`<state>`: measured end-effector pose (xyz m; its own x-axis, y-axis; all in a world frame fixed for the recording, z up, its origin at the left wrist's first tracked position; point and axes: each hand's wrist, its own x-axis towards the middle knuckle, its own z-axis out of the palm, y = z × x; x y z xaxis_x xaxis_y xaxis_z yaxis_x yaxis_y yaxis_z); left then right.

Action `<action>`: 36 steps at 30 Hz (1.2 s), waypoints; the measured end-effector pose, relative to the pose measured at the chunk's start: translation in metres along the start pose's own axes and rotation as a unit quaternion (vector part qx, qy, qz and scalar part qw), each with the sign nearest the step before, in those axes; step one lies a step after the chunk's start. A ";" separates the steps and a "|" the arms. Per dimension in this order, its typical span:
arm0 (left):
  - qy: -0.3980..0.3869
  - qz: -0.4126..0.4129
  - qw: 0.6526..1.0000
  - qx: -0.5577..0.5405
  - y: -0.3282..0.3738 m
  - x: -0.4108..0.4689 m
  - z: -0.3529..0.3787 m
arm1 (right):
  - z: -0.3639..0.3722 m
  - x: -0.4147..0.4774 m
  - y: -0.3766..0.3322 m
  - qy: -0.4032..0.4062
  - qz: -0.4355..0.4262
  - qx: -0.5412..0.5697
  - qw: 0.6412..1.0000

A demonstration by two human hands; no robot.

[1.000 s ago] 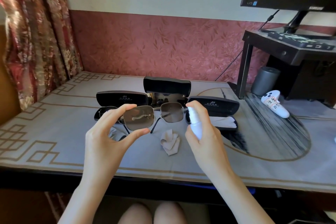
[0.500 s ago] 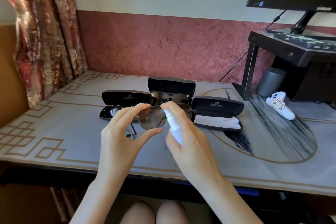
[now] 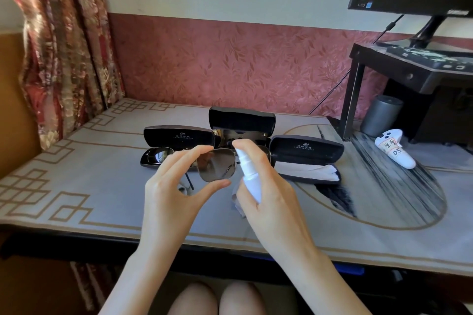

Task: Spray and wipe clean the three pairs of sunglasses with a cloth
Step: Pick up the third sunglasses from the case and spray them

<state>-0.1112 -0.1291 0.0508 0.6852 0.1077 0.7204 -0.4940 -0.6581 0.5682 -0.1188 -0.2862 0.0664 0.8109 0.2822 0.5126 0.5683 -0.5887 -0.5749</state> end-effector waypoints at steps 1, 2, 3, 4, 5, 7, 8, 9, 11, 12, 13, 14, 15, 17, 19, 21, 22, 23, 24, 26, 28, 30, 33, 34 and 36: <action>0.000 0.001 1.000 -0.002 0.001 0.000 0.001 | 0.000 0.001 -0.003 -0.005 -0.008 -0.001 1.000; 0.001 0.003 1.000 -0.003 0.001 0.000 0.001 | 0.001 0.002 -0.005 -0.011 -0.013 -0.006 1.000; 0.002 0.006 1.000 -0.005 0.002 0.000 0.002 | 0.003 0.002 -0.006 -0.016 -0.016 -0.014 1.000; 0.003 0.008 1.000 -0.007 0.003 0.000 0.002 | 0.004 0.002 -0.005 -0.020 -0.016 -0.021 0.999; 0.004 0.008 1.000 -0.009 0.003 0.000 0.002 | 0.006 0.002 -0.004 -0.020 -0.015 -0.025 0.999; 0.006 0.005 1.000 -0.011 0.003 0.000 0.002 | 0.007 0.001 -0.001 -0.008 -0.009 -0.019 1.000; 0.006 0.006 1.000 -0.009 0.003 0.000 0.001 | 0.007 0.001 0.001 0.001 -0.002 -0.009 1.000; 0.005 0.006 1.000 -0.006 0.002 0.000 0.001 | 0.006 0.000 0.003 0.009 0.004 0.005 1.000; 0.004 0.004 1.000 -0.002 0.002 0.000 0.000 | 0.002 -0.001 0.009 0.023 0.016 0.033 0.999; 0.003 0.002 1.000 -0.001 0.001 0.000 -0.001 | -0.001 -0.002 0.014 0.035 0.024 0.044 0.998; 0.003 -0.001 1.000 -0.003 0.001 0.000 -0.001 | -0.006 -0.003 0.020 0.049 0.036 0.051 0.997; 0.004 -0.005 1.000 -0.006 0.000 0.000 -0.002 | -0.010 -0.003 0.027 0.062 0.054 0.053 0.995; 0.006 -0.010 1.000 -0.012 -0.001 0.000 -0.003 | -0.015 -0.004 0.036 0.068 0.074 0.057 0.993; 0.009 -0.023 0.999 -0.023 -0.002 0.001 -0.005 | -0.023 -0.005 0.057 0.064 0.110 0.083 0.988; 0.011 -0.030 0.999 -0.028 -0.003 0.001 -0.007 | -0.028 -0.008 0.078 0.058 0.140 0.103 0.983; 0.012 -0.035 0.999 -0.032 -0.005 0.001 -0.010 | -0.030 -0.011 0.094 0.060 0.161 0.101 0.980; 0.014 -0.039 0.999 -0.036 -0.006 0.002 -0.011 | -0.029 -0.013 0.099 0.063 0.174 0.099 0.978; 0.015 -0.042 0.998 -0.041 -0.007 0.002 -0.012 | -0.029 -0.014 0.103 0.063 0.185 0.099 0.976; 0.017 -0.046 0.998 -0.045 -0.007 0.002 -0.014 | -0.028 -0.016 0.107 0.064 0.192 0.098 0.974; 0.021 -0.052 0.997 -0.057 -0.007 0.002 -0.015 | -0.027 -0.020 0.113 0.070 0.196 0.095 0.973; 0.023 -0.056 0.996 -0.065 -0.008 0.003 -0.017 | -0.027 -0.023 0.118 0.077 0.189 0.096 0.974; 0.025 -0.061 0.995 -0.069 -0.009 0.002 -0.018 | -0.026 -0.025 0.121 0.081 0.181 0.100 0.975; 0.023 -0.070 0.994 -0.076 -0.012 0.001 -0.020 | -0.027 -0.027 0.120 0.100 0.159 0.091 0.978; 0.023 -0.073 0.994 -0.081 -0.012 0.001 -0.020 | -0.028 -0.027 0.119 0.120 0.144 0.078 0.979; 0.025 -0.079 0.992 -0.092 -0.012 0.001 -0.022 | -0.029 -0.026 0.111 0.168 0.087 0.034 0.981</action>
<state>-0.1162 -0.1045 0.0530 0.7365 0.2381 0.6332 -0.4751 -0.4843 0.7347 -0.0803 -0.3812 0.0081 0.8108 -0.0903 0.5784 0.4431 -0.5511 -0.7071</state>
